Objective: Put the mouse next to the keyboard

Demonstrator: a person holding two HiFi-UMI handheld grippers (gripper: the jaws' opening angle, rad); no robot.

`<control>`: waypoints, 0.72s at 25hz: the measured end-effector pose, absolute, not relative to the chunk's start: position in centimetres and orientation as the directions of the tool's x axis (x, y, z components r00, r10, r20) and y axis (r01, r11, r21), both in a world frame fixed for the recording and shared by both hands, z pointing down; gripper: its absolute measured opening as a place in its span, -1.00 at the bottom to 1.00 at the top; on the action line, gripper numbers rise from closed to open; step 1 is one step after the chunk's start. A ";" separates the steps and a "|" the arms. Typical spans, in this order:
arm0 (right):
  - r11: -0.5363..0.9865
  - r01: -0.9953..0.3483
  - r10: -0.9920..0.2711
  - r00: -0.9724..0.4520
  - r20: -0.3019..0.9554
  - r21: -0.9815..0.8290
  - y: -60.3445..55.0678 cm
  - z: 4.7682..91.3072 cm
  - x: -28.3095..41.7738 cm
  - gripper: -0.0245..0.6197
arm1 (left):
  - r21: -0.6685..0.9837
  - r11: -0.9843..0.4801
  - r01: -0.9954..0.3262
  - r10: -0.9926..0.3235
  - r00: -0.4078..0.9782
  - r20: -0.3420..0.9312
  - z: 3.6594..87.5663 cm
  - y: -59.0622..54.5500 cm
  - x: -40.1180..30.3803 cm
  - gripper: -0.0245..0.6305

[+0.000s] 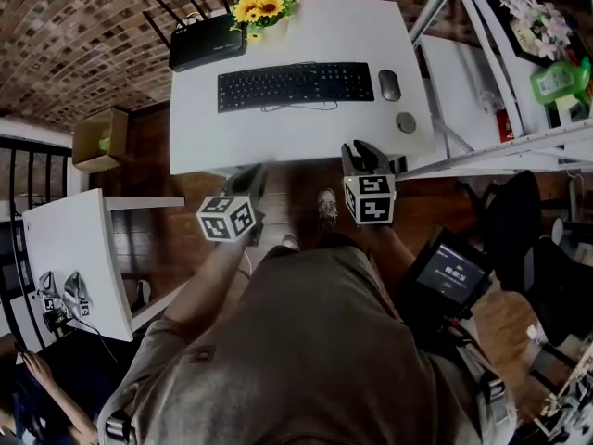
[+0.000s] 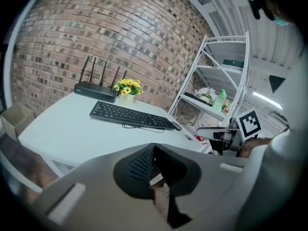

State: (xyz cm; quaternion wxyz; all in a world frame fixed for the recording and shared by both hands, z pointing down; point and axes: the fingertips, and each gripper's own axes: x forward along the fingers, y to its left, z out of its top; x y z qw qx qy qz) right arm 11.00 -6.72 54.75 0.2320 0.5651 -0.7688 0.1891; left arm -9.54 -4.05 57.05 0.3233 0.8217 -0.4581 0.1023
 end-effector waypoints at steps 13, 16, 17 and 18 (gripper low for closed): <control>0.364 -0.926 -0.749 -0.355 0.560 -0.101 1.3 54.3 5.3 -0.88 | 0.431 -0.428 -0.794 -0.696 0.594 0.404 55.1 0.6 -11.1 -0.92; 0.378 -0.919 -0.744 -0.372 0.554 -0.110 1.2 54.1 5.0 -0.88 | 0.435 -0.428 -0.792 -0.707 0.594 0.384 54.7 0.3 -10.9 -0.92; 0.382 -0.917 -0.745 -0.377 0.551 -0.110 1.2 53.9 5.0 -0.88 | 0.438 -0.430 -0.790 -0.711 0.595 0.375 54.4 0.3 -10.7 -0.92; 0.386 -0.916 -0.746 -0.380 0.546 -0.110 1.1 53.6 5.2 -0.88 | 0.437 -0.435 -0.788 -0.714 0.597 0.366 54.0 0.3 -10.3 -0.92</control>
